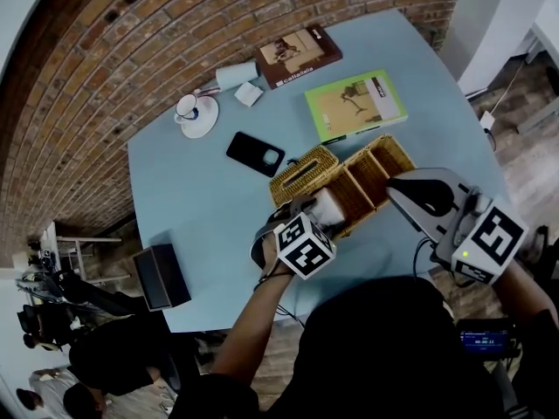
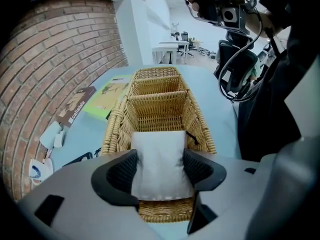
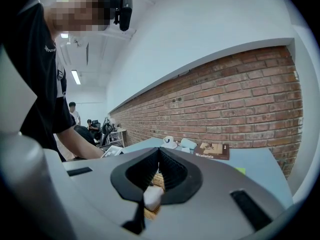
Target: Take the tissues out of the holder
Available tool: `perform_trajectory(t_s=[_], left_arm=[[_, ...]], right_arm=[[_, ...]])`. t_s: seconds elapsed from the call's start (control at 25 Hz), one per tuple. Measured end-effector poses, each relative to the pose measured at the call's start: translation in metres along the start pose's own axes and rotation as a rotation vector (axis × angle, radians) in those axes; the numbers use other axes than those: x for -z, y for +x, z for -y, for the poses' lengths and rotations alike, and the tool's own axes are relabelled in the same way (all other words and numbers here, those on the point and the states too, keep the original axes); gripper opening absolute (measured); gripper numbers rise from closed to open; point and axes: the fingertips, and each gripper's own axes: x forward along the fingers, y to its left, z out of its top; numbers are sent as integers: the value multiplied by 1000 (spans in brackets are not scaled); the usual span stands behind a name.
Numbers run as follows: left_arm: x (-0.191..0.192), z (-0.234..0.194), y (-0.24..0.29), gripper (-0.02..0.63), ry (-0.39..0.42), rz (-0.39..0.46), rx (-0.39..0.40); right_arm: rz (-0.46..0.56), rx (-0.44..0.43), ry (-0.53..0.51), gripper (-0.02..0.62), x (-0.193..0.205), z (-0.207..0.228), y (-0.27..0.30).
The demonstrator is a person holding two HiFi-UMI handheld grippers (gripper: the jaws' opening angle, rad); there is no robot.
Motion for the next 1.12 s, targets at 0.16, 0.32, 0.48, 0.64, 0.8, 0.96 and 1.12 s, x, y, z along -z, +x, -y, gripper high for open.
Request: perform_trajectory(t_s=[0.16, 0.32, 0.48, 0.64, 0.8, 0.96, 1.12], left_arm=[[0, 0, -6, 247, -32, 24, -8], [0, 2, -12, 238, -38, 45, -4], [-4, 0, -23, 238, -63, 86, -14], [-10, -6, -35, 238, -81, 129, -28], [-14, -9, -45, 238, -101, 175, -40], [-18, -10, -51, 238, -98, 207, -67], [-22, -8, -57, 237, -138, 277, -73]], right_arm=[[5, 4, -7, -6, -2, 2, -1], [3, 8, -10, -6, -2, 3, -4], [5, 2, -16, -6, -3, 2, -3], [3, -1, -22, -6, -4, -1, -2], [3, -2, -33, -6, -5, -1, 0], [10, -5, -38, -6, -6, -2, 0], [1, -5, -44, -6, -5, -4, -4]])
